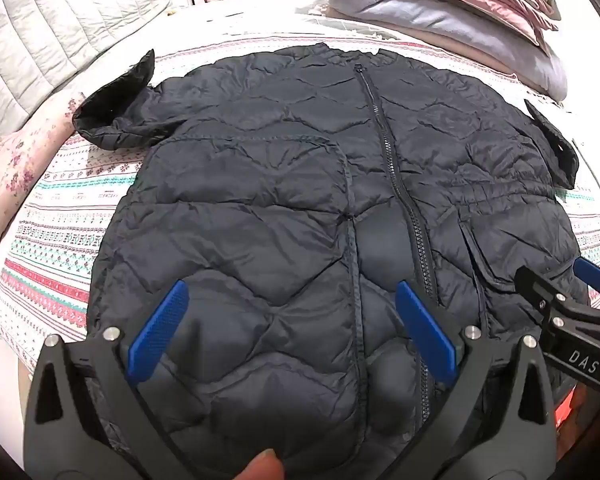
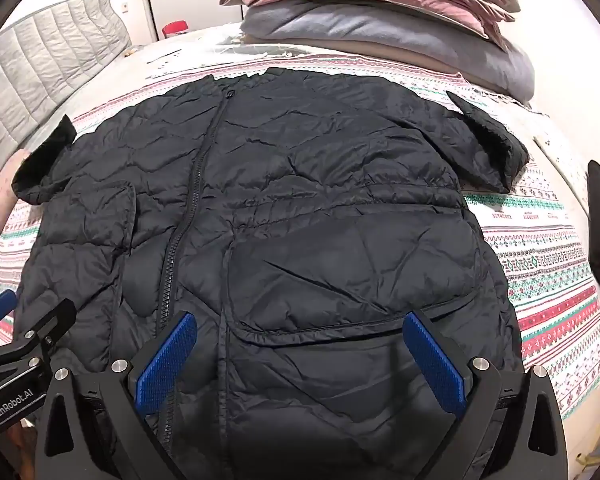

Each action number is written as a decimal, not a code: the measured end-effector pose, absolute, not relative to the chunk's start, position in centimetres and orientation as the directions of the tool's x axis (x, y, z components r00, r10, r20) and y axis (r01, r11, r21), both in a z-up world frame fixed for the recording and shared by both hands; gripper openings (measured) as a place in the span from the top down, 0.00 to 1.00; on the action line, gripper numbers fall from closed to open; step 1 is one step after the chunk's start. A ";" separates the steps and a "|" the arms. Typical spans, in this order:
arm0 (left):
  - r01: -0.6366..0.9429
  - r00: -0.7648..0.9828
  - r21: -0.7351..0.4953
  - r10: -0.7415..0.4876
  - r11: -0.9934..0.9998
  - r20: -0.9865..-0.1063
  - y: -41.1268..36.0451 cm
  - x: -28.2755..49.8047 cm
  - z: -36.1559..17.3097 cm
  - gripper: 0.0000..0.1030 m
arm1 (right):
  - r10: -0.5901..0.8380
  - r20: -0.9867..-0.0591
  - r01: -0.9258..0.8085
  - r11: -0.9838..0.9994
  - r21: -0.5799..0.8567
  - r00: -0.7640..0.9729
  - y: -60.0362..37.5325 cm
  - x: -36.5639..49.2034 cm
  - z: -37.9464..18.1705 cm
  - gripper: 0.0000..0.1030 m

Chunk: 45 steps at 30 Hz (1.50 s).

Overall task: Fold large clothes
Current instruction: 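Position both open grippers over the black puffer jacket body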

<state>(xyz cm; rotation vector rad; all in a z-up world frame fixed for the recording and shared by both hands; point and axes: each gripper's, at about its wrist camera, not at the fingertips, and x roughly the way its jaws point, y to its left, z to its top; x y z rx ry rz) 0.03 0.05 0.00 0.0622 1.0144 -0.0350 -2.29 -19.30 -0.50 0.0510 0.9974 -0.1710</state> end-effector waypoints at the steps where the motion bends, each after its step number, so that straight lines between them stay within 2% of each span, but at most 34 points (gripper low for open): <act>1: 0.058 0.528 0.036 0.000 0.998 -0.849 0.1 0.1 0.0 0.00 | -0.120 -0.840 0.166 0.985 -0.036 0.530 -19.3 -2.3 -0.5 0.00; 45: 0.052 0.541 0.028 -0.004 0.998 -0.841 0.7 0.0 0.0 0.00 | -0.120 -0.848 0.171 0.985 -0.035 0.517 -19.9 -2.3 -1.0 0.00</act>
